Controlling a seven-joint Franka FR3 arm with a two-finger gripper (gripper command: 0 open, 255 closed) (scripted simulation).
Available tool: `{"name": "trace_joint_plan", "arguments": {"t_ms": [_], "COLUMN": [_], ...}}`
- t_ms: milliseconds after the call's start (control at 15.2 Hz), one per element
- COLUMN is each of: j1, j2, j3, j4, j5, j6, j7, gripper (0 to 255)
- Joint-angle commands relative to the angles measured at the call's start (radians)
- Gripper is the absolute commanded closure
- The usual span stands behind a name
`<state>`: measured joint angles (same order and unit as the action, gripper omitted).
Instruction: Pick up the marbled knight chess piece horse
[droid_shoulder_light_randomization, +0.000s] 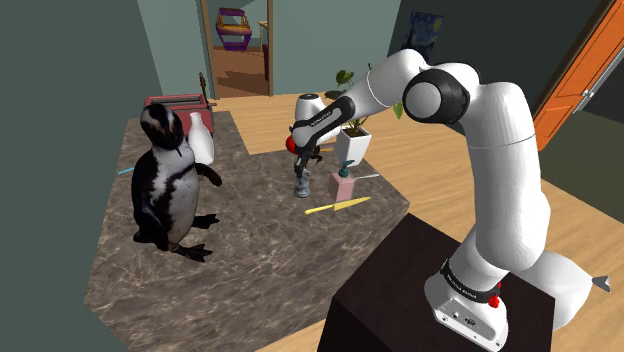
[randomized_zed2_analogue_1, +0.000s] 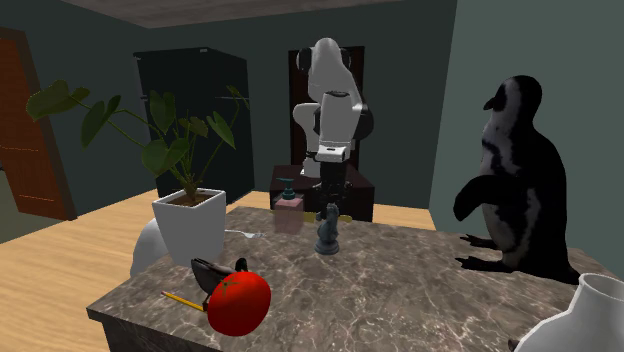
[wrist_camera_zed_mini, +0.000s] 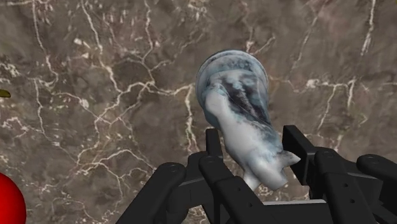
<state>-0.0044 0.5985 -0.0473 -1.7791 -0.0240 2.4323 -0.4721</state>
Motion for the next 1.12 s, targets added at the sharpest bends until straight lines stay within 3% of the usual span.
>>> {"name": "trace_joint_plan", "arguments": {"t_ms": [0,1056], "j1": [-0.001,0.002], "j2": [0.001,-0.125], "j3": [-0.001,-0.003], "j4": [0.000,0.019], "j5": [0.000,-0.002], "j6": [0.000,-0.145], "j7": [0.000,-0.004], "gripper": [255,255]}}
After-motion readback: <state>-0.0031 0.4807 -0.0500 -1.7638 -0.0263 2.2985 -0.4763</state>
